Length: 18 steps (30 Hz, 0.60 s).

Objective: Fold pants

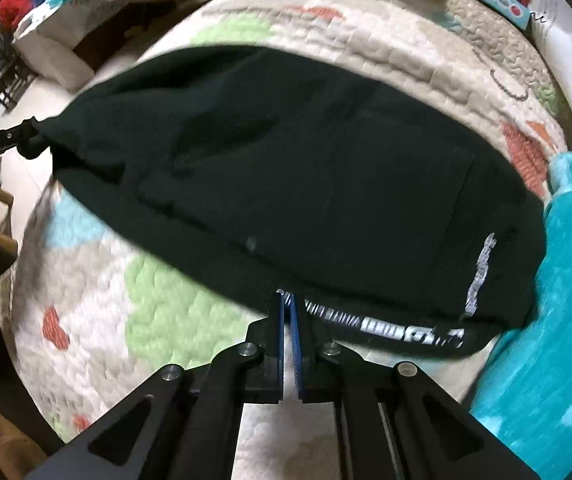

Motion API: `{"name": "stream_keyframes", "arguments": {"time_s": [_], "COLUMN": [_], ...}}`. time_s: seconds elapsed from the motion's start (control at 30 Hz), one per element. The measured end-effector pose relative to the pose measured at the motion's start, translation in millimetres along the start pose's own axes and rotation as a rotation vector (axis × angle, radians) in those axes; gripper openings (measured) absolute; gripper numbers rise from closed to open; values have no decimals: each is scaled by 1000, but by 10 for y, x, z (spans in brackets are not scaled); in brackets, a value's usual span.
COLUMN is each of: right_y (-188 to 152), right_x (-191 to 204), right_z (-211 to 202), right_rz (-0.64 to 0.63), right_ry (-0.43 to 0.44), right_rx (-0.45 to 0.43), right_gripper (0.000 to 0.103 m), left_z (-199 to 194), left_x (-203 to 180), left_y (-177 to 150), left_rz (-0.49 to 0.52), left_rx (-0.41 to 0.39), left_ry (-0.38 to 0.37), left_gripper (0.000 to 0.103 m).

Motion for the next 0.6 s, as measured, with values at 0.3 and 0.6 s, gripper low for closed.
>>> {"name": "stream_keyframes", "arguments": {"time_s": [0.3, 0.6], "right_y": [-177, 311], "right_x": [107, 735], "right_z": [-2, -373], "right_rz": [-19, -94], "right_ry": [-15, 49], "right_rx": [28, -133], "right_gripper": [11, 49], "left_z": [-240, -394], "left_x": [349, 813], "left_y": [-252, 336], "left_rz": [-173, -359], "left_rx": [-32, -131], "left_ry": [27, 116], "left_gripper": [39, 39]}}
Point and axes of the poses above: each gripper's, at about its wrist camera, not at the fingertips, and z roughly the way its jaws point, x to its left, y to its top, the point moved 7 cm from there along z, roughly the way its jaws point, and after that the axes turned 12 degrees about z, right-handed, at the moved point
